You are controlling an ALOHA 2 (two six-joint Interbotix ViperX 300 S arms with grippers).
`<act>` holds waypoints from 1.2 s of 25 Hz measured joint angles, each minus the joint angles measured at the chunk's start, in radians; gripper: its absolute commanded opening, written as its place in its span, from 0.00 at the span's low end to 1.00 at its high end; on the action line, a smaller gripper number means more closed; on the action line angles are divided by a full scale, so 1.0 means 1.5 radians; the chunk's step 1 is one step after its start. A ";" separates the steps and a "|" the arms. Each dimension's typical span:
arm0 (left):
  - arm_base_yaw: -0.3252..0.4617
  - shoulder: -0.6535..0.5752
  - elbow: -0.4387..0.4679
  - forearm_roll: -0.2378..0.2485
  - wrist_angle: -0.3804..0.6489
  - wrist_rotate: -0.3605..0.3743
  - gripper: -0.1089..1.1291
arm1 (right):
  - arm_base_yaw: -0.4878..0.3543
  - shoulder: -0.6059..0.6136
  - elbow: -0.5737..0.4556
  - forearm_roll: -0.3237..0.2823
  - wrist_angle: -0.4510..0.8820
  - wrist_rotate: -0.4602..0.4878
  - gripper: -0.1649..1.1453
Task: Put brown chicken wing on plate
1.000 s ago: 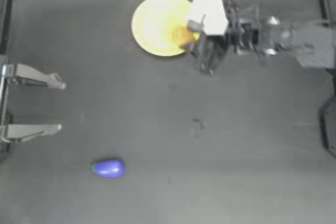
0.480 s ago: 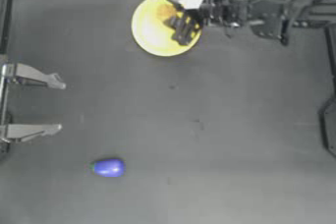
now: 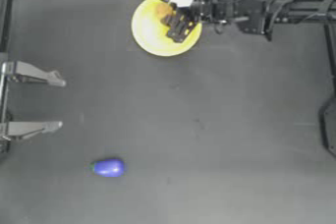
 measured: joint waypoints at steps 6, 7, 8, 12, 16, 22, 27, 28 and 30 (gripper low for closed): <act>0.001 0.001 0.000 0.000 0.000 0.000 0.91 | 0.003 0.005 -0.002 -0.009 0.000 0.000 0.27; 0.000 0.001 0.000 0.000 -0.001 0.000 0.91 | 0.005 0.006 -0.002 -0.013 0.001 -0.001 0.31; 0.001 0.001 0.000 0.000 -0.001 0.000 0.91 | 0.007 0.008 -0.003 -0.017 0.003 -0.001 0.36; 0.001 0.001 0.000 0.000 -0.001 0.000 0.91 | 0.014 0.013 -0.007 -0.025 0.026 -0.001 0.56; 0.003 0.001 0.000 0.000 -0.001 0.000 0.91 | 0.017 0.016 -0.011 -0.024 0.029 -0.004 0.77; 0.005 0.000 0.000 0.000 0.000 0.000 0.91 | 0.017 0.016 -0.021 -0.010 0.030 -0.002 0.90; 0.005 0.000 0.000 0.000 -0.001 0.000 0.91 | 0.018 0.015 -0.021 -0.002 0.033 -0.003 0.90; 0.005 0.000 0.000 0.000 -0.001 0.000 0.91 | 0.019 0.012 -0.021 0.001 0.034 -0.002 0.90; 0.006 0.001 0.000 0.000 -0.001 0.000 0.91 | 0.022 -0.001 -0.017 0.003 0.034 -0.002 0.90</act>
